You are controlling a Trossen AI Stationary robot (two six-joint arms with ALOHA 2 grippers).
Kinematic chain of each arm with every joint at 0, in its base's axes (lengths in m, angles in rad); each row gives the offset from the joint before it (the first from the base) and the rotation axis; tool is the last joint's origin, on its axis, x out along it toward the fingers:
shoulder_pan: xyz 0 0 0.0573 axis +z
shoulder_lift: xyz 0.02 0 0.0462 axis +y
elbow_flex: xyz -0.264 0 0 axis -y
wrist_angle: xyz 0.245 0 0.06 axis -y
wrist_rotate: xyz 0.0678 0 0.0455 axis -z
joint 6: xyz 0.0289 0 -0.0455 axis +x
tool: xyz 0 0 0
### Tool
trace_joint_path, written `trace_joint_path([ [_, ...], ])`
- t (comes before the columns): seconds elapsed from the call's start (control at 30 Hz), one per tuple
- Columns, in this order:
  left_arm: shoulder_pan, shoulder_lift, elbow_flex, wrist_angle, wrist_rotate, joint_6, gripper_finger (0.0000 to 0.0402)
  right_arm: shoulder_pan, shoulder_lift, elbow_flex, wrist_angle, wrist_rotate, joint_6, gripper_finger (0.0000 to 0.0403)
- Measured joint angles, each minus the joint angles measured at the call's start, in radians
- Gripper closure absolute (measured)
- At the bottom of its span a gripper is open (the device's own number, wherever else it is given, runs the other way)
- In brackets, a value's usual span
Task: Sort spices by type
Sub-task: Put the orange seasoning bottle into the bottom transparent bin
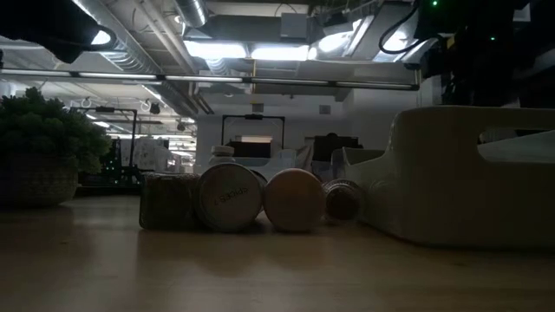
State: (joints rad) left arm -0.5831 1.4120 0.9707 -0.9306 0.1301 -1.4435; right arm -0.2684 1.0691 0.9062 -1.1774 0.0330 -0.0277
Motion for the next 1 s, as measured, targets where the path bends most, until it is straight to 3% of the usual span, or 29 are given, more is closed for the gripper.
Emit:
trace_joint_path([
  [0.17, 0.0, 0.006, 0.0, 0.0, -0.047, 0.004, 0.0145, 0.0, 0.0, 0.0, 0.0, 0.0, 0.0, 0.0166],
  [0.37, 0.0, 0.005, 0.002, -0.002, -0.048, -0.02, 0.0208, 0.0, 0.0, 0.0, 0.0, 0.0, 0.0, 0.0166],
  [1.0, 0.0, 0.003, 0.002, 0.002, -0.033, -0.049, 0.0209, 0.0, 0.0, 0.0, 0.001, 0.0, 0.0, 0.0166],
])
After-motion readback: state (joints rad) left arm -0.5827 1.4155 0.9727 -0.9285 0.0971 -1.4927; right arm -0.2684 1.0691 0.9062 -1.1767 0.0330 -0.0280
